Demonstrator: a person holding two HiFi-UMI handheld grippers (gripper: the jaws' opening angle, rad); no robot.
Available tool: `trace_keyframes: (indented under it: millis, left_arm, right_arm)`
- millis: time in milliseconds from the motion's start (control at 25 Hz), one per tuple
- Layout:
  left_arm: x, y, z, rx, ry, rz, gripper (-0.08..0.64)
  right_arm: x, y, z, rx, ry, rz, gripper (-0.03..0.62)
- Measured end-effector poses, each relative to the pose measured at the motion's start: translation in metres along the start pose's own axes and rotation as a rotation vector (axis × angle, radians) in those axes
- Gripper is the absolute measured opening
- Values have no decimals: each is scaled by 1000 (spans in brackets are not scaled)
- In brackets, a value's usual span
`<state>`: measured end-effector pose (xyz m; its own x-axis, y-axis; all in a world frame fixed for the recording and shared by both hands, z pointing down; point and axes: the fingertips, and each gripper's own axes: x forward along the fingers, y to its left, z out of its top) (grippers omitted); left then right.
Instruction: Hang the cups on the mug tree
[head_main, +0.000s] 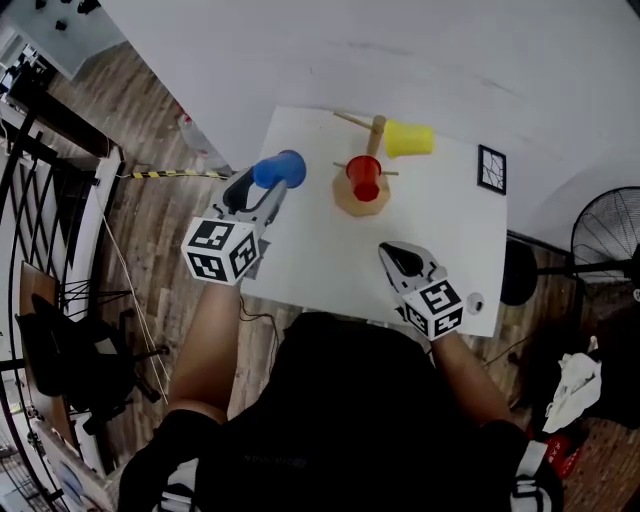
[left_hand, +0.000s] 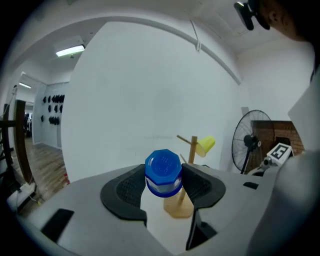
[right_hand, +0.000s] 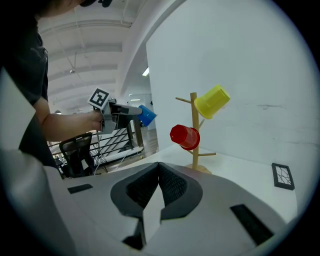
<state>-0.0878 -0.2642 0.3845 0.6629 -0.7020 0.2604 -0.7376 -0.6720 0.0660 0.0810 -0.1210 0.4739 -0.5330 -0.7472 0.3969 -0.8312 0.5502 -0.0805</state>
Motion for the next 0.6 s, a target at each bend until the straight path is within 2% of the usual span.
trace_keyframes:
  millis: [160,280,440,600]
  left_arm:
    - [12,5,37,-135,-91,-62,238]
    - [20,3,59,-188,-129,-104,238]
    - [32,-3,76,-255,-138,-176,238]
    - [48,-6,75,-273,-84,-227,238]
  right_arm:
    - [-7,-4,0,8,-9,-24,8]
    - [-13,-7,1,13,-20,-44,8]
    - [-20,-11,2,19,-32,-69,8]
    - [-26,-13,2,27,-37,-86,8]
